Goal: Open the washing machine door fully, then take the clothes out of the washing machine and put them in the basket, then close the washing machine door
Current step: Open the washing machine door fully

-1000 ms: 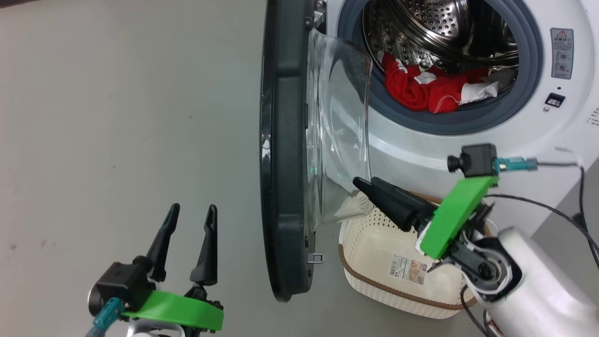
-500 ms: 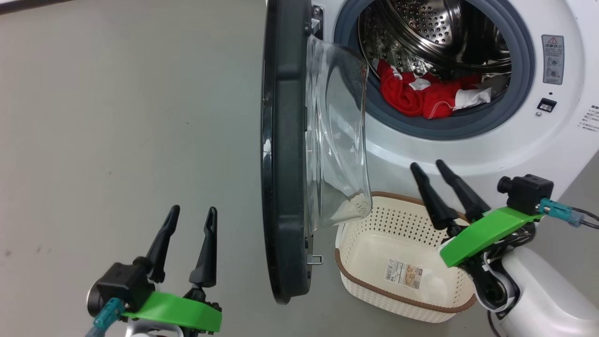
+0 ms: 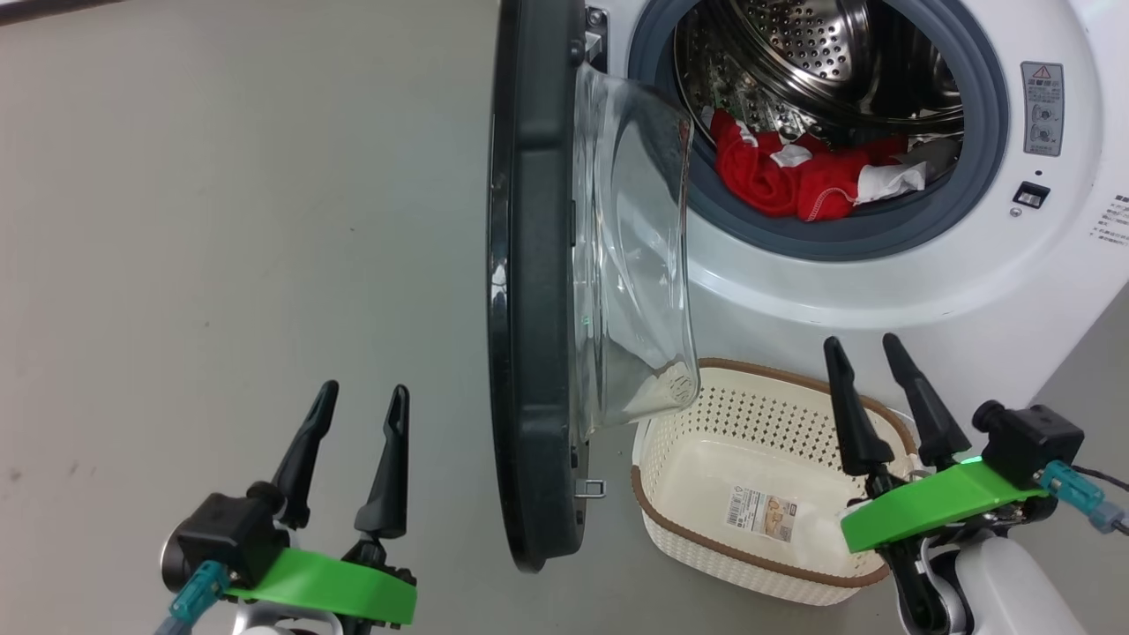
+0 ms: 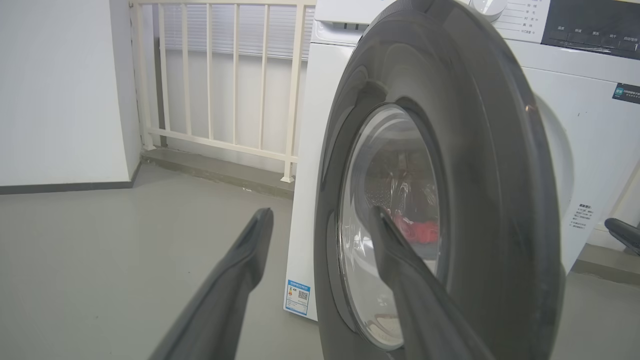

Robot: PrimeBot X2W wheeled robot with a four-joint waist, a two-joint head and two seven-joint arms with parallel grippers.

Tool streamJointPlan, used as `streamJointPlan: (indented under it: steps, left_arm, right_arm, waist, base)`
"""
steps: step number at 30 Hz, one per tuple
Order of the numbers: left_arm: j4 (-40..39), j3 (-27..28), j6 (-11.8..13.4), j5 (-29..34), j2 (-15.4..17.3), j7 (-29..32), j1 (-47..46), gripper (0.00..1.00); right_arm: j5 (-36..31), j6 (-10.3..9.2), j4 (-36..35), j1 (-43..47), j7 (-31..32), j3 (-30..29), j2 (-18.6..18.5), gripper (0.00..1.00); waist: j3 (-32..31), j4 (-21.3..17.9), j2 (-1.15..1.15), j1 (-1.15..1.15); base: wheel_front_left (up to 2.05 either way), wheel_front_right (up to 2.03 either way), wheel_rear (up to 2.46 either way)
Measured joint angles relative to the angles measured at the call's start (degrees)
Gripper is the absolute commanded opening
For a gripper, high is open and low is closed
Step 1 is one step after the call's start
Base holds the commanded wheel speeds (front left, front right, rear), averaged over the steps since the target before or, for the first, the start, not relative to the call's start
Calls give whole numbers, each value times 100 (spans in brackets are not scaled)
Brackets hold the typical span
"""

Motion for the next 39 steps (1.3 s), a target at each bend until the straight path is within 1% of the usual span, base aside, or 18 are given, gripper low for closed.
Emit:
streamJointPlan:
  steps: [5,9,17,33,39]
  left_arm:
    - [8,-3,-41,63,0,0,1,100]
    - [26,-20,-41,90,0,0,1,100]
    - [66,-21,-41,148,0,0,3,100]
    - [111,-18,-51,189,0,0,7,100]
    - [116,-16,-90,189,0,0,7,100]
  right_arm:
    - [-486,1,-98,96,0,-140,69,100]
    - [-659,1,-100,110,-1,-176,73,100]
    - [-583,1,18,112,0,19,81,100]
    - [-532,1,35,118,0,33,81,100]
    - [-499,1,34,130,0,49,81,100]
  waist:
    - [6,1,0,0]
    - [15,5,0,0]
    - [-35,2,0,0]
    - [-51,-7,0,0]
    - [-56,-5,0,0]
  base:
    - [0,0,0]
    - [0,0,0]
    - [0,0,0]
    - [0,0,0]
    - [0,0,0]
